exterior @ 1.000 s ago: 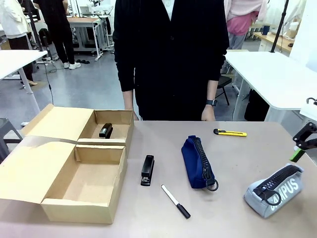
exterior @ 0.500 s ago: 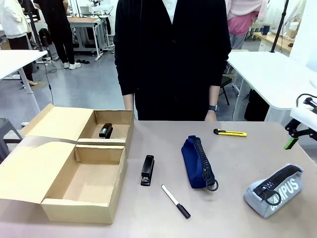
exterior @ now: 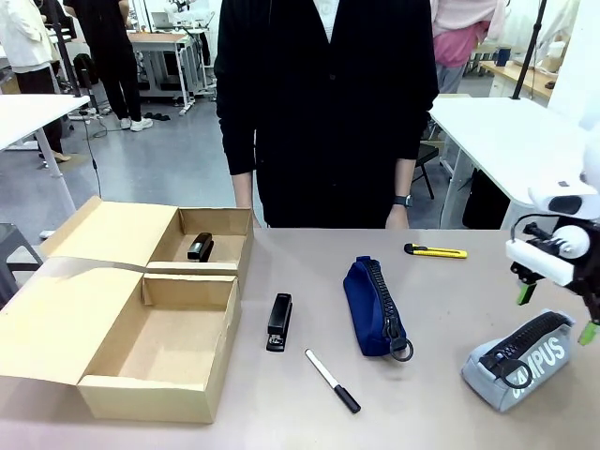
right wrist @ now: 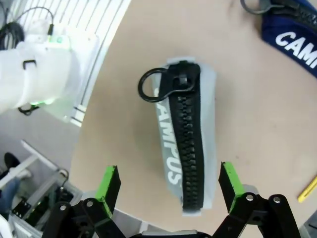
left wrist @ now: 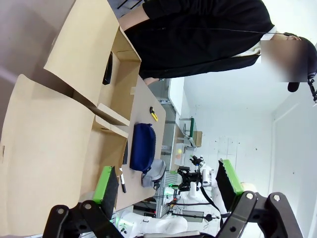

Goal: Place items inside the box.
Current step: Pick up a Pencil pouch or Stapler and place it inside the Mailer Box closest to the robot.

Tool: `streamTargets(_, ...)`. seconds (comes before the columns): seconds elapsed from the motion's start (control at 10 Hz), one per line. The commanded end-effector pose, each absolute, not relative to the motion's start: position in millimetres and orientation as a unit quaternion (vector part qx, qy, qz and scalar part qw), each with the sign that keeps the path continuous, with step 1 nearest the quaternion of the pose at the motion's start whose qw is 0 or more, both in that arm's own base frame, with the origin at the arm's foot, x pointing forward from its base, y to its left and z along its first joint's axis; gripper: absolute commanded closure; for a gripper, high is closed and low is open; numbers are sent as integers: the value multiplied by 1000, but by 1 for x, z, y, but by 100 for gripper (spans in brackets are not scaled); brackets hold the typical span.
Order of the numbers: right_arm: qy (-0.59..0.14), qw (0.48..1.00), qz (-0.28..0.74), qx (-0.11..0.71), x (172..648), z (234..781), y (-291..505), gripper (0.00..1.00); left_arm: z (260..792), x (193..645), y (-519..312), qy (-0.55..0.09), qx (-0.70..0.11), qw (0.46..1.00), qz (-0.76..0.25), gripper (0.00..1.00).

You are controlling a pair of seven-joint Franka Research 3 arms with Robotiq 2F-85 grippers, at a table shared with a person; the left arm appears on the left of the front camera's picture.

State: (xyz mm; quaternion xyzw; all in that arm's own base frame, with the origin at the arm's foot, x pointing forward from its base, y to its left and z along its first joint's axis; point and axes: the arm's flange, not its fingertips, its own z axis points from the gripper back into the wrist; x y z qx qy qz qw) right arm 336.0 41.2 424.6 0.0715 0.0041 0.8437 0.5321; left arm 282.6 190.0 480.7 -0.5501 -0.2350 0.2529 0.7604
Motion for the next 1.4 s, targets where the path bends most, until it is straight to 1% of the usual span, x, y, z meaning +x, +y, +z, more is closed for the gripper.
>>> streamTargets(0.0,15,535,843,58,317,373,44,0,482,281,190,-240,-553,760,244,0)
streamTargets(0.2,32,513,856,50,324,342,46,0,482,281,190,-240,-553,760,244,0)
streamTargets(0.3,37,511,857,48,326,329,45,0,482,281,190,-240,-553,760,244,0)
streamTargets(0.5,35,529,846,51,329,316,41,0,482,281,190,-240,-553,760,244,0)
streamTargets(0.8,46,535,842,55,331,311,36,0,482,281,190,-240,-553,760,244,0)
streamTargets(0.9,54,529,845,60,331,311,34,30,482,281,190,-240,-553,760,244,0)
streamTargets(1.0,57,529,844,69,331,310,34,56,482,281,190,-240,-553,760,244,0)
streamTargets(1.1,59,531,842,70,331,310,33,85,482,281,190,-240,-553,760,244,0)
streamTargets(1.2,56,537,839,69,331,311,31,100,482,281,190,-240,-553,760,244,0)
streamTargets(1.3,56,544,835,66,331,313,29,100,482,281,190,-240,-553,760,244,0)
